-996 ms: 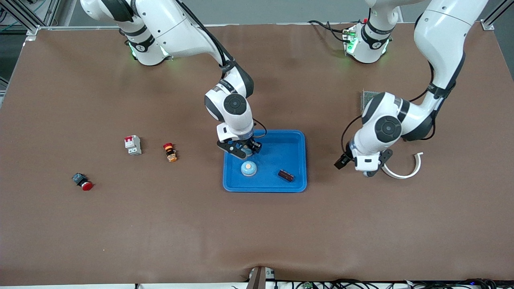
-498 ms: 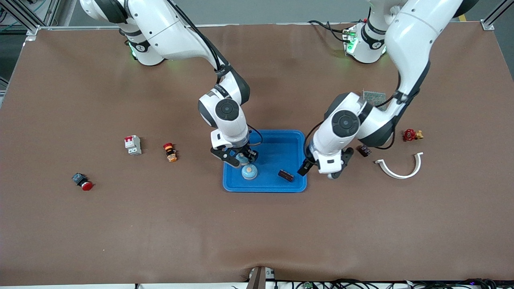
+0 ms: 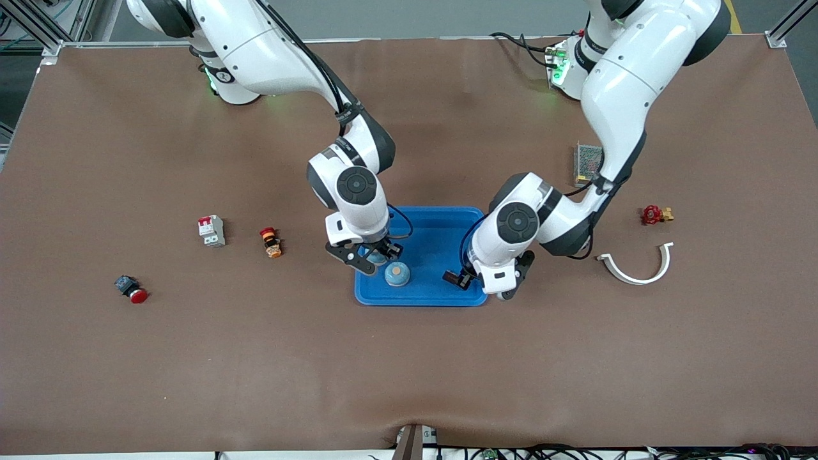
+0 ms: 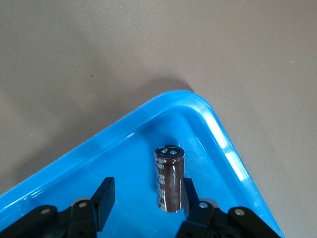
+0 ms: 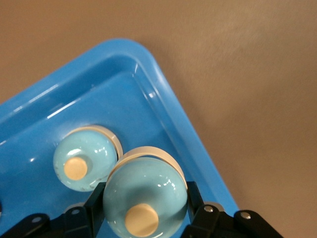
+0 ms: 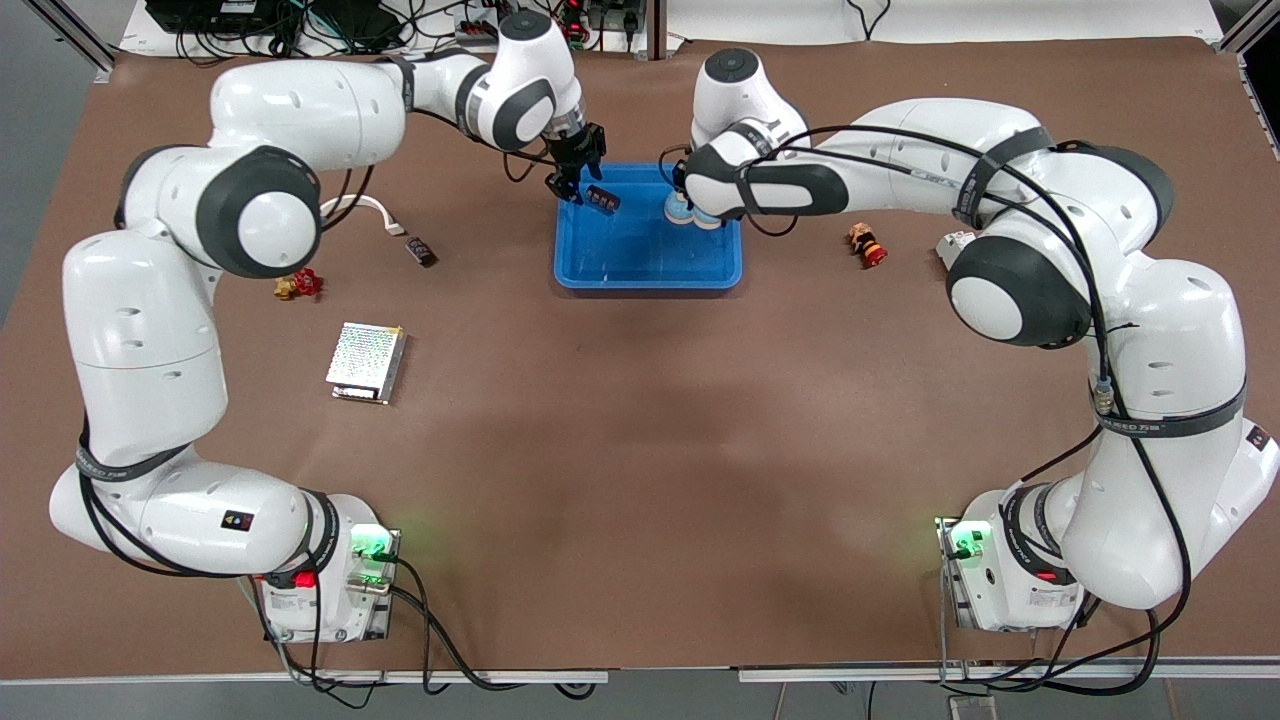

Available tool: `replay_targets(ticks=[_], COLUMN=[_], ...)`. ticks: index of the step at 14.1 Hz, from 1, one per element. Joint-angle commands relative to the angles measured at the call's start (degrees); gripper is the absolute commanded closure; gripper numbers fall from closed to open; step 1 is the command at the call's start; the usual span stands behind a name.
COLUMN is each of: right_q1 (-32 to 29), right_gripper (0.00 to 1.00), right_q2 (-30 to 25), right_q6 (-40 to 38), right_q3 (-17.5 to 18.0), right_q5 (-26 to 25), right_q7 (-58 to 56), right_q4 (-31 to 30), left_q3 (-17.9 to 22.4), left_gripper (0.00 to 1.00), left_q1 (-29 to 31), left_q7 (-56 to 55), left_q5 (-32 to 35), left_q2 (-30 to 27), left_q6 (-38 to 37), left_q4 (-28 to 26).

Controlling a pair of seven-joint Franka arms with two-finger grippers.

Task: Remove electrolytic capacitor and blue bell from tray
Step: 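Grasp the second capacitor with the left gripper while the right gripper grasps a bell, then carry the bell toward the white breaker while the left gripper carries the capacitor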

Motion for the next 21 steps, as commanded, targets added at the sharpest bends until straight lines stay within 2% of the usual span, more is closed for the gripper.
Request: replay_targets(ticks=[1,8,14,16,19,20,21], right_q1=[-2.3,-10.2,-19.0,-21.5,-25.1,-26.2,-27.2], right_gripper=[1.00,1.00,1.00,1.00,1.00,1.00,1.00], right_q2=[-1.8,-8.9,-16.5,-18.5,-21.1,-21.7,-22.6], right_q6=[-2.7,-15.0,-17.9,-20.5,-20.7,-20.7,-20.4], right_q3=[0.9,1.0,0.9,0.9,0.9,0.8,0.8], right_q5=[-0.7,-0.5,-0.5,-0.5,-0.5,-0.5,-0.5], right_q7=[-5.1,-24.8,-43.0,-47.3,-54.2,-56.5,-58.7], right_q4=[-0.1,-1.0,-8.0,-8.8,-11.8,-12.5,-13.5], left_q3=[2.1,2.5,5.5,5.4,5.4,5.5,5.4], left_gripper=[0.36,0.36,0.40,0.58,0.91,0.99,1.00], left_q1=[-2.9,-4.1,-6.3,-6.3,-6.3,-6.3,-6.2], left_q7=[-2.1,-2.7,-3.1,-2.9,-2.6,-2.6,-2.5], left_q5=[0.4,0.6,0.6,0.6,0.9,0.9,1.1], left_q2=[2.7,4.1,5.3,5.3,4.7,4.3,3.8], left_q6=[-0.1,2.7,4.5,4.5,4.4,3.9,3.4], left_q4=[3.9,4.0,4.1,4.0,4.0,4.0,4.0])
